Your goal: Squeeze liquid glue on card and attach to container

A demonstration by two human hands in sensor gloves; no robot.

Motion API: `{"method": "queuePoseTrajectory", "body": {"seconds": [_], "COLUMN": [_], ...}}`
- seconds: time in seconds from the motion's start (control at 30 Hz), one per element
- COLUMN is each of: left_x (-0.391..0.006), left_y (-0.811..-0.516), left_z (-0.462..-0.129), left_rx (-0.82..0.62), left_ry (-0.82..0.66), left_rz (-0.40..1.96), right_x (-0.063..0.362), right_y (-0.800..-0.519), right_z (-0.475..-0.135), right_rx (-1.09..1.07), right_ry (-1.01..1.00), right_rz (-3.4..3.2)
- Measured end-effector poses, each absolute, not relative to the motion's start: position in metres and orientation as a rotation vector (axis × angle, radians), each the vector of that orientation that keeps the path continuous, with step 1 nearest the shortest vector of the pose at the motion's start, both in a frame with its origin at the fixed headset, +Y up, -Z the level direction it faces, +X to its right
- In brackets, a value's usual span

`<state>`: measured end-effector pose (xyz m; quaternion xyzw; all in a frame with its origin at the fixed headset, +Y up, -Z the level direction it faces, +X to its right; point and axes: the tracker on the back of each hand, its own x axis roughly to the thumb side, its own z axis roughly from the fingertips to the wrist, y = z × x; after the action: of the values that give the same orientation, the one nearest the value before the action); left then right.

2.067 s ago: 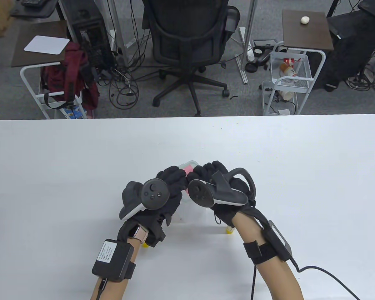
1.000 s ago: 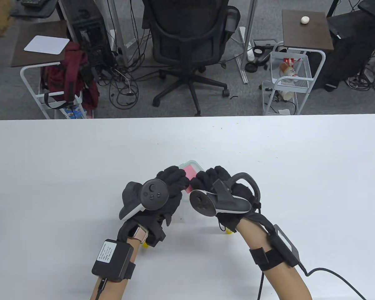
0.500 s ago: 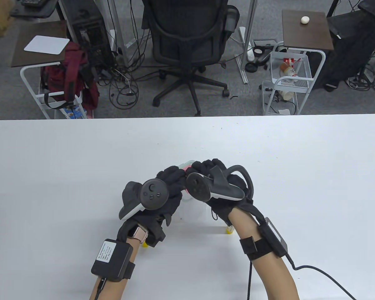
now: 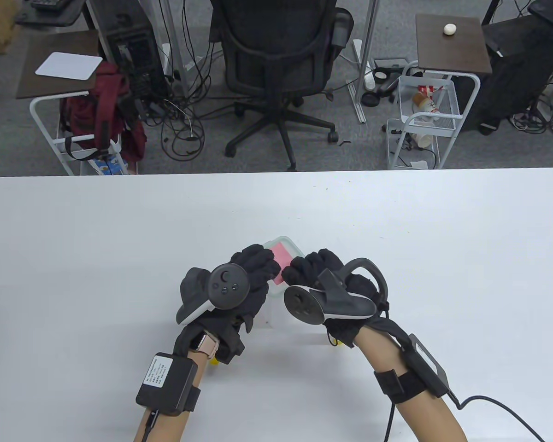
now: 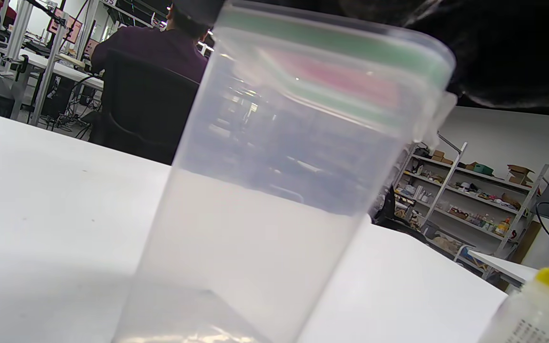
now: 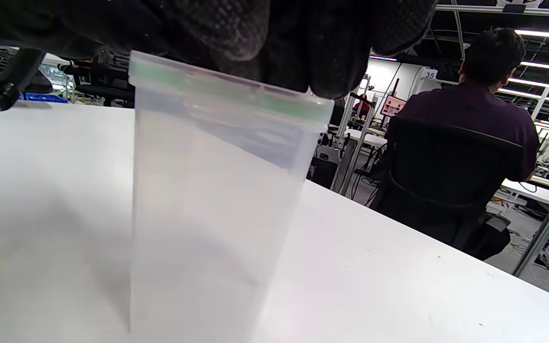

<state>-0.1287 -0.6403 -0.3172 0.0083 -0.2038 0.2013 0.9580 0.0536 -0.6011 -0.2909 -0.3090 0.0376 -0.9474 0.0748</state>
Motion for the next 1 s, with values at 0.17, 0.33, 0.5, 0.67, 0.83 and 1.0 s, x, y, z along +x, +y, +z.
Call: {"method": "queuePoseTrajectory", "body": {"seconds": [0.17, 0.33, 0.5, 0.67, 0.83, 1.0], "left_x": [-0.129, -0.129, -0.128, -0.129, -0.128, -0.129], "left_y": [-0.64, -0.641, -0.641, -0.641, -0.641, -0.641], "left_z": [-0.317, -0.317, -0.317, -0.317, -0.316, -0.317], "left_rx": [0.016, 0.015, 0.015, 0.02, 0.023, 0.019], "left_ry": [-0.418, -0.421, -0.415, -0.41, -0.407, -0.408], "left_rz": [0.412, 0.421, 0.414, 0.42, 0.42, 0.425], "right_x": [0.051, 0.04, 0.038, 0.045, 0.051, 0.053], "right_y": [-0.602, -0.606, -0.608, -0.604, -0.603, -0.603], "right_z": [-0.302, -0.319, -0.321, -0.303, -0.284, -0.293], "right_rx": [-0.893, -0.791, -0.792, -0.883, -0.939, -0.921], "right_ry": [0.078, 0.049, 0.086, 0.119, 0.159, 0.129], "right_rz": [-2.914, -2.932, -2.935, -2.866, -2.813, -2.92]}}
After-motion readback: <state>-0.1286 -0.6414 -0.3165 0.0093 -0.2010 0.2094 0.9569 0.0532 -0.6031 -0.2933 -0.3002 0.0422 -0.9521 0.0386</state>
